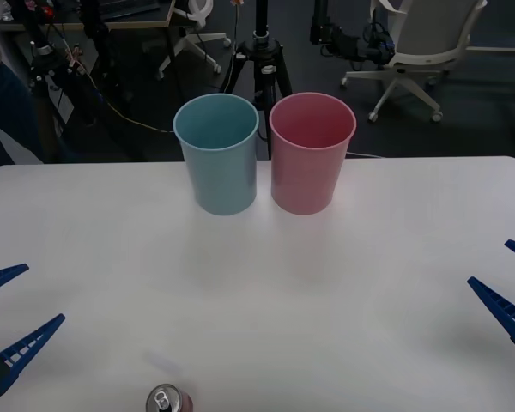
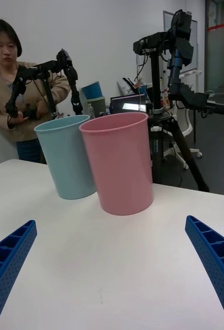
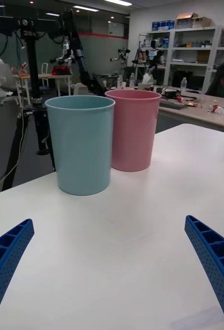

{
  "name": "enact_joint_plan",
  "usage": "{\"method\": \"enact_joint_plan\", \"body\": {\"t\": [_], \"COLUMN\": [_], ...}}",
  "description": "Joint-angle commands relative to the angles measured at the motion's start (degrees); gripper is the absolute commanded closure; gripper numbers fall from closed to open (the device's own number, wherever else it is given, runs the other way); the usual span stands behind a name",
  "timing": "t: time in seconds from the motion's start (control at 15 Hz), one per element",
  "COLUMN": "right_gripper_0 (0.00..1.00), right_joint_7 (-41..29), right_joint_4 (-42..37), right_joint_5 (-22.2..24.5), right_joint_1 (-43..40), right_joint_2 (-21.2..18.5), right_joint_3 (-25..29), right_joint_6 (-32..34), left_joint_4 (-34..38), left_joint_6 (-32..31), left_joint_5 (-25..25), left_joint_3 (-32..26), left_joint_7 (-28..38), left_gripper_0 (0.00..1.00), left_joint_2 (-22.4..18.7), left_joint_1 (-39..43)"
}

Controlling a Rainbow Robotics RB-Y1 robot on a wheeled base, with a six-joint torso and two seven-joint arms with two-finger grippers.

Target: Grasp the object on the table and drop it into the matching bin: aluminum can to the light blue bin, PET bottle to the pink bin.

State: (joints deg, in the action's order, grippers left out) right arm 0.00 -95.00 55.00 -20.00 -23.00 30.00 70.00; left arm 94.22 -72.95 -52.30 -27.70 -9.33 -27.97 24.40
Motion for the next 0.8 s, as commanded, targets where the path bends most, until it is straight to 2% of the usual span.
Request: {"method": "enact_joint_plan", "body": {"t": [0.07, 0.4, 0.6, 0.8], "right_gripper_0": [0.00, 0.00, 0.00, 0.00], "right_joint_7": [0.0, 0.0, 0.0, 0.0], "right_joint_4": [0.0, 0.0, 0.0, 0.0], "right_joint_5": [0.0, 0.0, 0.0, 0.0], "right_joint_1": [0.0, 0.0, 0.0, 0.0], "right_joint_2": [0.0, 0.0, 0.0, 0.0], "right_joint_3": [0.0, 0.0, 0.0, 0.0], "right_joint_6": [0.0, 0.0, 0.0, 0.0], "left_joint_4": [-4.7, -11.7, -16.9, -20.5], "left_joint_6": [-3.3, -10.9, -12.7, -14.9], "left_joint_5": [4.4, 6.2, 9.3, 10.0], "left_joint_3": [3.4, 4.8, 9.2, 13.9], "left_joint_7": [-5.3, -9.1, -17.0, -24.0], "left_gripper_0": [0.00, 0.00, 0.00, 0.00], "left_joint_2": [-4.8, -8.8, -13.0, -16.3], "left_joint_1": [1.1, 1.0, 0.8, 0.2]}}
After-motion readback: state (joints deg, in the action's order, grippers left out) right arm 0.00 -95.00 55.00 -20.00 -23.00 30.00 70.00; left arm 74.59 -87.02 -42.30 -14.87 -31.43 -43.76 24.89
